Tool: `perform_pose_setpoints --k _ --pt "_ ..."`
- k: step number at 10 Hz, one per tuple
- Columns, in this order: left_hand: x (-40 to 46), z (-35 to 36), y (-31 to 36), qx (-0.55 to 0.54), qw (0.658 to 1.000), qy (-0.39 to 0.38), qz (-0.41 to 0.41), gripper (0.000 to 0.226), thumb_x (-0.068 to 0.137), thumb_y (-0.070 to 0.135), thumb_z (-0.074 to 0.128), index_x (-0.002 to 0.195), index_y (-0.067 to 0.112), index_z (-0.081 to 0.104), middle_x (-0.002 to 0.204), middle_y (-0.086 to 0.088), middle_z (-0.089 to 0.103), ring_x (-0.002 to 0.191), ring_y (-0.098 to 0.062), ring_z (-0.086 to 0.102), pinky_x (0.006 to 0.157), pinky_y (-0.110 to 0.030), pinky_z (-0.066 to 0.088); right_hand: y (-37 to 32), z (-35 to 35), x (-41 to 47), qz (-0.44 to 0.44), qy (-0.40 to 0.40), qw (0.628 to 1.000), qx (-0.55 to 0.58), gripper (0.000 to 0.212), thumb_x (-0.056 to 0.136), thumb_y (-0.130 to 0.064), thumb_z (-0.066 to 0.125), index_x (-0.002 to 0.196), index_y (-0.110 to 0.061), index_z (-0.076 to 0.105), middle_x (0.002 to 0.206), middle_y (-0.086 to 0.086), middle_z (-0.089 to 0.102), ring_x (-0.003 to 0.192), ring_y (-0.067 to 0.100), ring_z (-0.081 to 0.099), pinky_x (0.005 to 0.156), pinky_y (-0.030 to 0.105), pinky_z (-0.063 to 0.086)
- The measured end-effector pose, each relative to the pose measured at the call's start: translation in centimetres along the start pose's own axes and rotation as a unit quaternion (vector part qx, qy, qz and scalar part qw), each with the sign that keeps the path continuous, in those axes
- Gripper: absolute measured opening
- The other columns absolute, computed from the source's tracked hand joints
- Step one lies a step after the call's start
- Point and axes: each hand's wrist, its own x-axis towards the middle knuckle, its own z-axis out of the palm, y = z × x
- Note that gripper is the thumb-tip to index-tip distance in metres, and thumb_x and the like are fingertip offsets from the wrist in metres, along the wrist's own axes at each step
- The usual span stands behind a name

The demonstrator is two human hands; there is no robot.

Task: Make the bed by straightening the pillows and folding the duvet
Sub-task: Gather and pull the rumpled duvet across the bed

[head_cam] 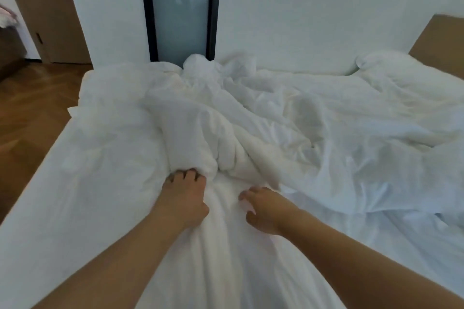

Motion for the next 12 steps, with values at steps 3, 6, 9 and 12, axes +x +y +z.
perform_pose_setpoints --k 3,6,9,12 --pt "7.1 3.1 -2.5 0.058 0.98 0.101 -0.163 0.101 0.079 0.061 0.048 0.149 0.0 0.011 0.15 -0.026 0.018 0.137 -0.044 0.022 0.116 -0.048 0.014 3.3 -0.4 8.0 0.169 0.173 0.969 0.039 0.096 0.088 -0.041 0.052 0.148 -0.033 -0.022 0.156 -0.006 -0.028 0.147 0.027 -0.002 0.115 0.038 0.021" --pt "10.4 5.9 -2.6 0.073 0.984 0.021 -0.158 0.082 0.079 0.045 0.017 0.144 -0.003 0.032 0.138 -0.027 0.038 0.123 -0.044 0.036 0.104 -0.056 0.023 5.1 -3.7 17.5 0.188 0.282 0.94 -0.047 0.097 0.086 -0.051 0.058 0.152 -0.013 -0.002 0.159 0.008 -0.001 0.147 0.029 0.004 0.117 0.044 0.012" --pt "11.1 7.1 -3.2 0.08 0.989 0.02 -0.125 0.073 0.088 0.047 0.026 0.144 0.0 0.025 0.144 -0.025 0.03 0.128 -0.041 0.03 0.108 -0.054 0.014 4.3 -2.6 23.4 0.15 0.157 0.976 0.013 0.038 0.096 -0.004 0.044 0.133 0.005 0.044 0.128 0.021 0.054 0.112 0.031 0.053 0.065 -0.007 0.034" --pt "6.9 1.3 -2.8 -0.036 0.983 0.149 -0.101 0.072 0.061 0.037 0.056 0.124 0.003 0.052 0.116 -0.021 0.05 0.105 -0.041 0.049 0.091 -0.05 0.045 1.5 -13.9 11.5 0.13 -0.039 0.991 0.012 0.028 0.096 -0.01 0.042 0.114 -0.006 0.063 0.122 0.012 0.063 0.111 0.031 0.058 0.091 0.031 0.044"
